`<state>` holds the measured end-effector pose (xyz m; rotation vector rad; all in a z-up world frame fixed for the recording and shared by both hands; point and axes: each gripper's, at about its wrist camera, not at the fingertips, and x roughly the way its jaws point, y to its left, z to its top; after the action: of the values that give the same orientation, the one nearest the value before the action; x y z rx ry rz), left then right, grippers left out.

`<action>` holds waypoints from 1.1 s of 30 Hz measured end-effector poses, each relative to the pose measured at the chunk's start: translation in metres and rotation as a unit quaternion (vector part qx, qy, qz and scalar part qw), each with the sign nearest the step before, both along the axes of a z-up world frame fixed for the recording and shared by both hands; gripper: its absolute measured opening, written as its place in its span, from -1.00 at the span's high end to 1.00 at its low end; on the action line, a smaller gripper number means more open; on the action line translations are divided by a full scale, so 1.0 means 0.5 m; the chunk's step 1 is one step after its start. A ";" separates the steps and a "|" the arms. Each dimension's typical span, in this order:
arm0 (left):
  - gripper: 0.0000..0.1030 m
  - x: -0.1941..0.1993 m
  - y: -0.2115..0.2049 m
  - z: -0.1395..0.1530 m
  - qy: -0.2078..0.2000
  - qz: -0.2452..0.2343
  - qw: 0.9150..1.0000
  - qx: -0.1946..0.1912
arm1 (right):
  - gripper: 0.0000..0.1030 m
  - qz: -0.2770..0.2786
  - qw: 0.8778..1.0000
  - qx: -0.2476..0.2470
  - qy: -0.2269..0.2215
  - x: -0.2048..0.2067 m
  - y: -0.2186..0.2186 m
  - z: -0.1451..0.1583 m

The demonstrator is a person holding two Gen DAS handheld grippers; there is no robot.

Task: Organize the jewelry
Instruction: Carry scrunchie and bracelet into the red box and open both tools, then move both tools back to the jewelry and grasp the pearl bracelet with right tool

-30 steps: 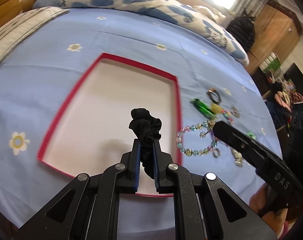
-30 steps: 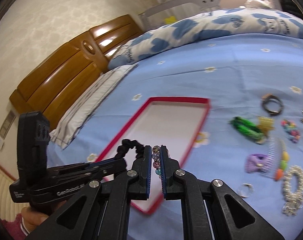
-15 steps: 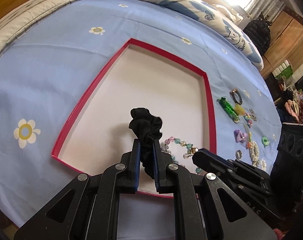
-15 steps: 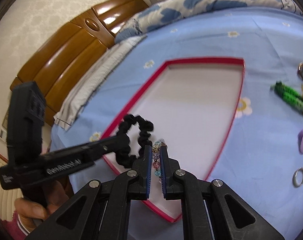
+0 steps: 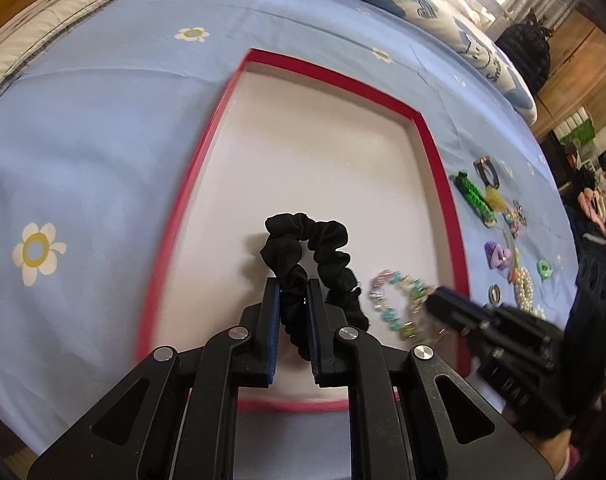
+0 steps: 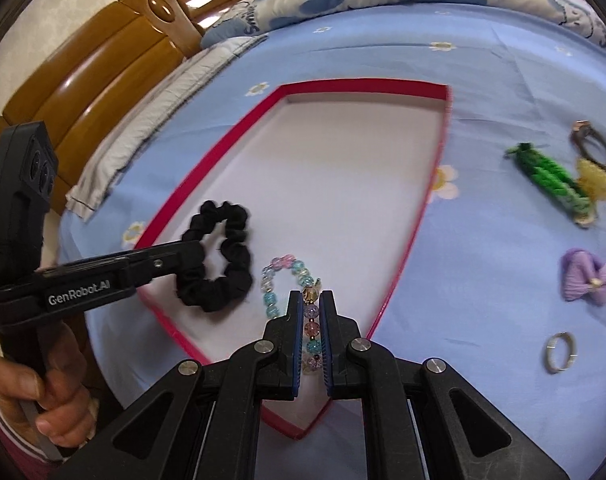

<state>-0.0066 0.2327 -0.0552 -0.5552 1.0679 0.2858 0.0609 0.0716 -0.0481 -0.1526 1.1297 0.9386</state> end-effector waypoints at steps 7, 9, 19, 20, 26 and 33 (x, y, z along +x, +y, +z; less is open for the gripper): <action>0.76 0.000 -0.028 -0.011 0.016 -0.020 1.000 0.010 | 0.85 -0.009 1.000 -0.001 0.009 0.019 -0.023 0.000; 0.71 -0.002 -0.028 -0.010 0.020 -0.019 1.000 0.013 | 0.76 -0.007 1.000 -0.002 0.005 0.015 -0.017 0.003; 0.24 -0.014 -0.023 0.005 0.025 -0.007 0.999 0.026 | 0.34 -0.010 1.000 0.020 -0.005 0.004 -0.017 0.024; 0.22 -0.017 -0.024 0.009 0.023 -0.007 0.999 0.028 | 0.34 -0.012 1.000 0.025 -0.011 0.002 -0.021 0.032; 0.03 -0.025 -0.037 0.039 0.008 -0.004 0.999 0.034 | 0.34 -0.027 0.998 0.051 -0.019 -0.003 -0.052 0.067; -0.07 -0.004 -0.081 0.077 -0.016 -0.027 0.999 0.031 | 0.16 -0.081 0.994 0.062 -0.031 0.006 -0.162 0.083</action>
<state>-0.0084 0.1924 -0.0168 -0.4730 1.0376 0.2624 0.0641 -0.0096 -0.0065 0.0121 1.0070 0.8504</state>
